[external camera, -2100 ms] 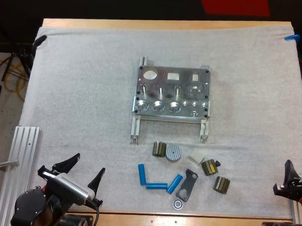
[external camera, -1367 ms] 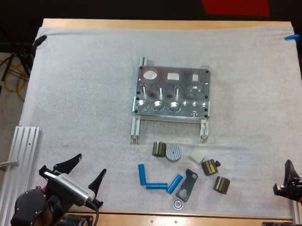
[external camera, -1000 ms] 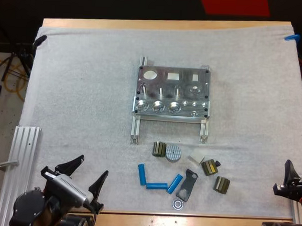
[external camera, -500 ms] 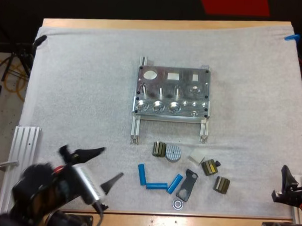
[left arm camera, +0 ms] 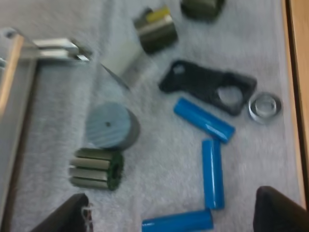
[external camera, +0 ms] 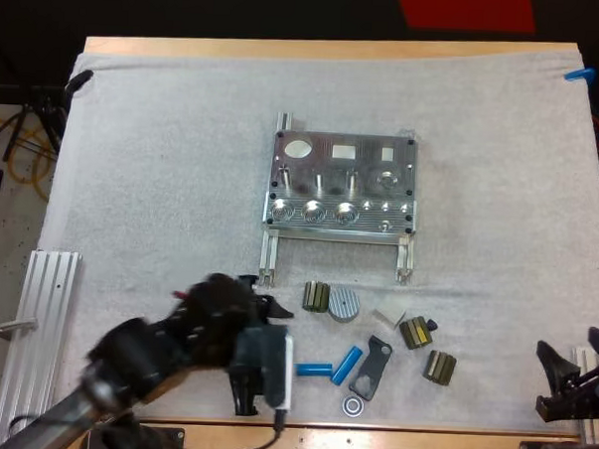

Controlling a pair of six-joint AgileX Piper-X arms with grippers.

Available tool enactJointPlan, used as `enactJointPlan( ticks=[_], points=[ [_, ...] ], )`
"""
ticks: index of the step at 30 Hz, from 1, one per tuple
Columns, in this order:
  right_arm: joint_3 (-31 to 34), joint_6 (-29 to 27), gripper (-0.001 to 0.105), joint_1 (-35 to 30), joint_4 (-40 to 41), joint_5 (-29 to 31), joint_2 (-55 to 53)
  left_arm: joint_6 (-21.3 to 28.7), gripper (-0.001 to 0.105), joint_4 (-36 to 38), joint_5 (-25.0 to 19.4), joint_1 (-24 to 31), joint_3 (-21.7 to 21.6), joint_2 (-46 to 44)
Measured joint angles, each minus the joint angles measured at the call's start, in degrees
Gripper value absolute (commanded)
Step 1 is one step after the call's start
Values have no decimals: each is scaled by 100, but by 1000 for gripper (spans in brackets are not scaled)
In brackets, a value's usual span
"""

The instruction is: Load cells from left to right

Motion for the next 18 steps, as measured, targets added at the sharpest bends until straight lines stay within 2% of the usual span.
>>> enactJointPlan(
  ticks=[6, 15, 18],
  points=[
    [-286, -128, 62, 676, 64, -95, 470, 192, 67, -111, -225, -474, 0, 1068],
    [-357, -128, 62, 1485, 124, -139, 914, 325, 67, -532, -266, -477, 0, 2374],
    [-357, -128, 62, 1523, 124, -100, 973, 335, 60, -675, -266, -477, 0, 2777]
  ],
)
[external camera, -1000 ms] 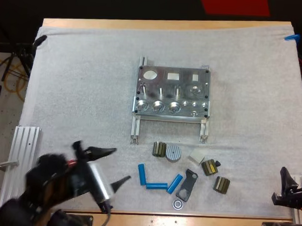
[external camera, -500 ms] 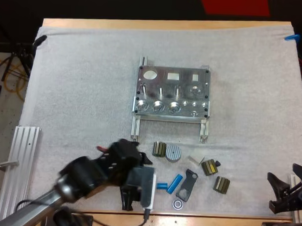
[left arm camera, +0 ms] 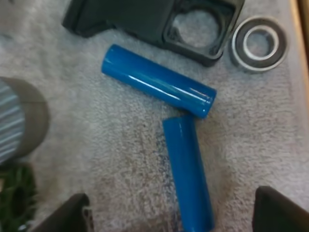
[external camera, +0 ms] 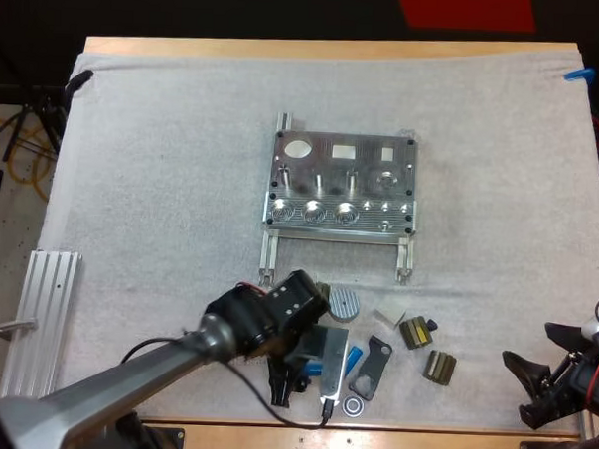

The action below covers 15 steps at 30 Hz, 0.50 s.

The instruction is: Load cells from left to right

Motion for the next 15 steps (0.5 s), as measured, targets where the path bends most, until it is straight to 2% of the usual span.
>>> enactJointPlan(
  ticks=[4, 15],
  points=[
    [0, 0, 62, 0, -32, 62, -2, 0, 49, -47, -80, 0, 0, 509],
    [0, 0, 62, 0, -106, 62, -2, 0, 49, -157, -313, 0, -11, 1126]
  ],
)
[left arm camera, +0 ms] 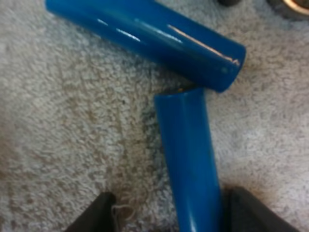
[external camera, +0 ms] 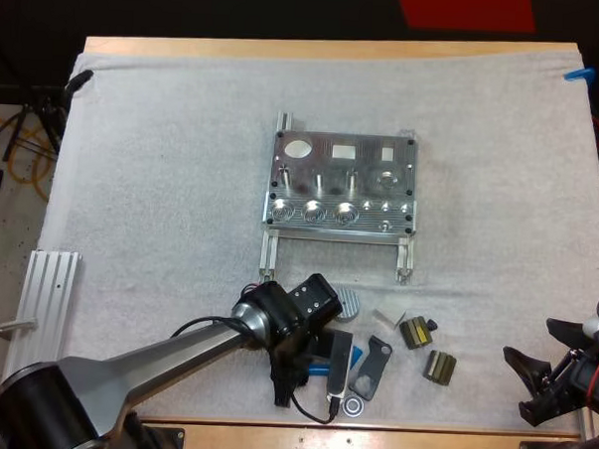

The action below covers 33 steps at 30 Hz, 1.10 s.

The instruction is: Load cells from left to right

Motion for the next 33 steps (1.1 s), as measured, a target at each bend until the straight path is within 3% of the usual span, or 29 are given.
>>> enactJointPlan(
  ticks=[5, 9, 17, 24, 33],
  points=[
    [0, 0, 62, 0, 0, 0, 0, -80, 39, -88, -302, -14, -34, 71],
    [0, 0, 62, 0, 0, 0, 0, -100, 2, -143, -377, -14, -46, 82],
    [0, 94, 62, 0, -78, 0, 0, -99, 0, 33, -473, -14, -147, 26],
    [0, 665, 62, 0, -310, -114, 211, -99, 0, 433, -541, -14, -465, -976],
    [0, 854, 62, 0, -543, -1149, 887, -217, 0, 486, -494, -14, -474, -2623]
  ],
)
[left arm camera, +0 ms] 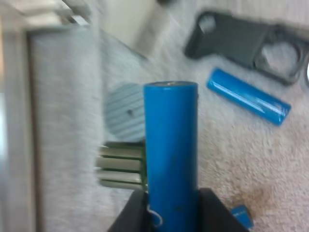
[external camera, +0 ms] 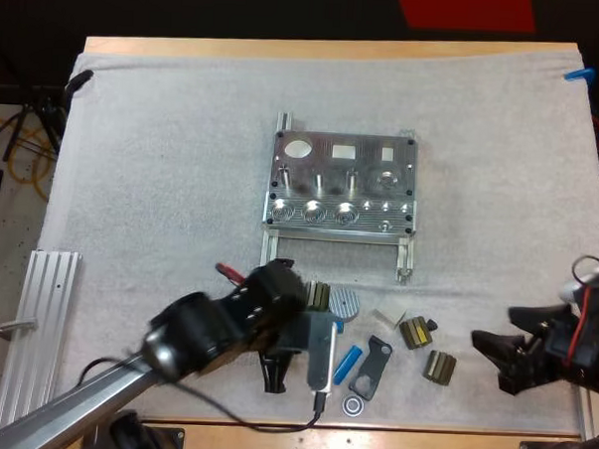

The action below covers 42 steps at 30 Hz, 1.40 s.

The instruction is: Load cells from left to right

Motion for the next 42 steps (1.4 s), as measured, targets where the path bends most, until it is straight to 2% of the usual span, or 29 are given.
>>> enactJointPlan(
  ticks=[5, 11, 15, 19, 24, 35, 42],
  points=[
    [0, 513, 62, 0, -814, -918, 409, -220, 0, -2, 81, 0, 0, -672],
    [0, 914, 62, 0, -1596, -1682, 981, -387, 0, -56, 206, 0, 0, -943],
    [0, 999, 62, 0, -1872, -2085, 1367, -505, 0, -305, 240, 0, 0, -947],
    [0, 1009, 62, 0, -1992, -2501, 1702, -557, 0, -568, 491, 0, 0, -947],
    [0, 1062, 62, 470, -2157, -2467, 1991, -578, 0, -707, 596, 0, 0, -947],
    [0, 1559, 62, 1968, -2895, -1742, 2641, -578, 0, -705, 596, 0, 0, -947],
    [0, 1931, 62, 2458, -3444, -1353, 2989, -622, 0, -691, 596, 0, 0, -947]
  ],
)
